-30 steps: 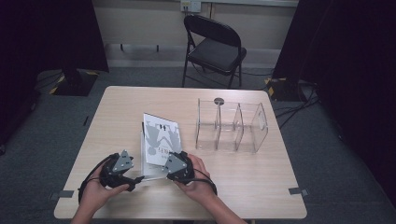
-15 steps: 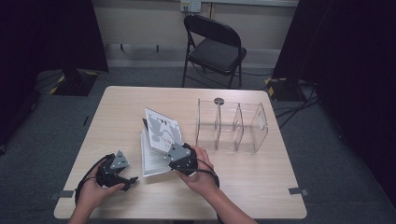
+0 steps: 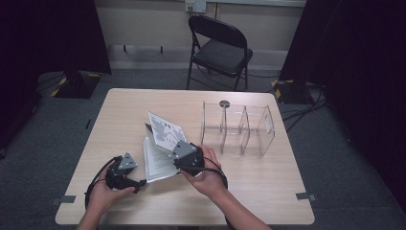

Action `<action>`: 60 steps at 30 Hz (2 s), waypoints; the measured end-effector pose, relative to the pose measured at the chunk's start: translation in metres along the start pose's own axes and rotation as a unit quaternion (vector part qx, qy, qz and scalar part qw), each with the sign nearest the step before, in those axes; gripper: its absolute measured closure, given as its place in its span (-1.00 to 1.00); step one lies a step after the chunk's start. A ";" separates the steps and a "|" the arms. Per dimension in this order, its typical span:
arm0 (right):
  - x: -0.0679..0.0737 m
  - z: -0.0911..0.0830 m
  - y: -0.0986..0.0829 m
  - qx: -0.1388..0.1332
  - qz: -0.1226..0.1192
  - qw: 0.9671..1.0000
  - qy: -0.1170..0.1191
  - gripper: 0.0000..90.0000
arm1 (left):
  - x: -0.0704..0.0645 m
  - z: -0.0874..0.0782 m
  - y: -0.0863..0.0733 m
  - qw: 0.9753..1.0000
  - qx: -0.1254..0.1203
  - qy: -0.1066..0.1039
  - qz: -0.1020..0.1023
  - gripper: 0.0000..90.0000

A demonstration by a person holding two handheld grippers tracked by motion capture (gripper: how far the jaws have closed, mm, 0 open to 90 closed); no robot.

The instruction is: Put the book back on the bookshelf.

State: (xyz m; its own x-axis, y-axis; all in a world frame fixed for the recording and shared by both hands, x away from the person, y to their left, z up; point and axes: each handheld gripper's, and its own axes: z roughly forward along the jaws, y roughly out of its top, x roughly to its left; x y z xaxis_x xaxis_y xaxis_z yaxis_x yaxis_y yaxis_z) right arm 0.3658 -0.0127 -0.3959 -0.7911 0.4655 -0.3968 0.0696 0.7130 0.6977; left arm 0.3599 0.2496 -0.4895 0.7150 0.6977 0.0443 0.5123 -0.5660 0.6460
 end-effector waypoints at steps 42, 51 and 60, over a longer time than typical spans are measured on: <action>-0.009 -0.005 0.019 0.024 -0.007 1.000 0.016 0.38 | -0.023 -0.005 0.029 0.991 -0.084 0.059 0.085 -0.12; -0.014 -0.009 0.027 0.027 -0.015 0.999 0.027 0.38 | -0.024 -0.017 0.035 0.984 -0.134 0.076 0.092 -0.09; -0.010 -0.008 0.032 0.039 -0.035 0.997 0.053 0.26 | -0.027 -0.023 0.043 0.983 -0.116 0.084 0.113 0.14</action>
State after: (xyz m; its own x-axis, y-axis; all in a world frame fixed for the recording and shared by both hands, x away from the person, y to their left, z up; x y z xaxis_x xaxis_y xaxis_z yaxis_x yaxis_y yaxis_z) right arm 0.3714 0.0017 -0.3648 -0.8550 0.3586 -0.3746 0.0562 0.7822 0.6205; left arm 0.3515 0.2165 -0.4454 0.6995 0.6394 0.3190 0.2129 -0.6127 0.7611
